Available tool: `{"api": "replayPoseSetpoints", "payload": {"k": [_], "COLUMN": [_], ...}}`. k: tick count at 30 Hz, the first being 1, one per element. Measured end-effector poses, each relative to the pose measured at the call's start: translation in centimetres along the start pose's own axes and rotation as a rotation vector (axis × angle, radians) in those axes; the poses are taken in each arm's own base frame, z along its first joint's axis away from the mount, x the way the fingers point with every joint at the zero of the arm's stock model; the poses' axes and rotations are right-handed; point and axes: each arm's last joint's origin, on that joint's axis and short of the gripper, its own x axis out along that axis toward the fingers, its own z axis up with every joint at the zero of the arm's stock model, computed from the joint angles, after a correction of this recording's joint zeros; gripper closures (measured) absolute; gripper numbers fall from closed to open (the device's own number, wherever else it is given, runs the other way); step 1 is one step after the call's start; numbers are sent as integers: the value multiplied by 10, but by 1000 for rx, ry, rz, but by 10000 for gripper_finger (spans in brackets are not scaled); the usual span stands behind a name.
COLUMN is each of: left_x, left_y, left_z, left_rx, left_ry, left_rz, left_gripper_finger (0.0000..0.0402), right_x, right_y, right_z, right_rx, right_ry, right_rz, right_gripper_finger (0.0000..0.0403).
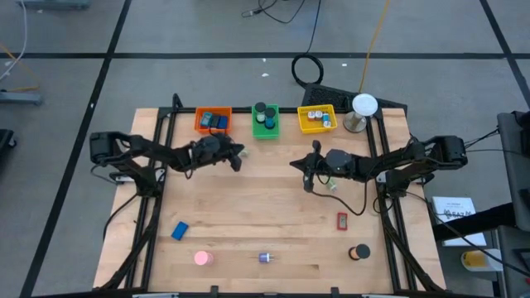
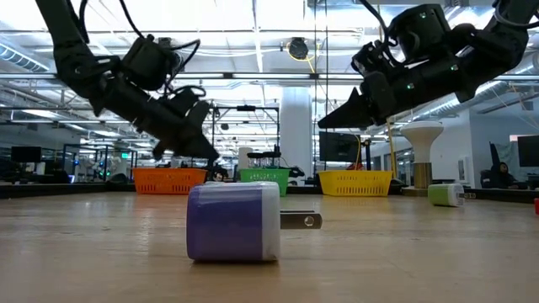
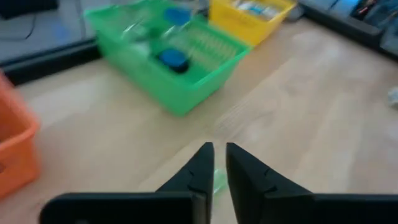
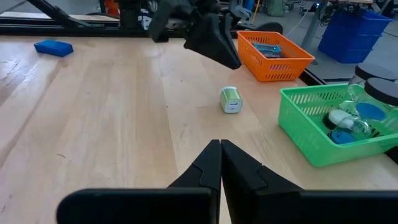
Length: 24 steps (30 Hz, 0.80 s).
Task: Pick & Place Office items
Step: Put the top green charger adapter into the yellow bin
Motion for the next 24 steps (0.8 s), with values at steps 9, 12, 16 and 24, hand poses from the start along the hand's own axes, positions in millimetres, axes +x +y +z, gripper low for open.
{"api": "replayPoseSetpoints", "payload": {"k": [9,12,16,24], "left_x": [0,0,0,1], "left_y": [18,21,25,34], "left_z": [-10,-11,-14,-11], "left_rx": [109,220,340,431], "left_ry": [155,185,231,236], "left_rz": [63,41,-5,-64], "left_gripper_finger": [234,191,157,171], "right_x": [0,0,0,0], "right_y": [0,0,0,0], "right_z": [-2,-2,-2,-1], "right_rx": [-36,-36,-36,-36], "right_ry": [16,16,15,15], "right_rz": [2,2,3,3], "right_gripper_finger": [399,399,399,399]}}
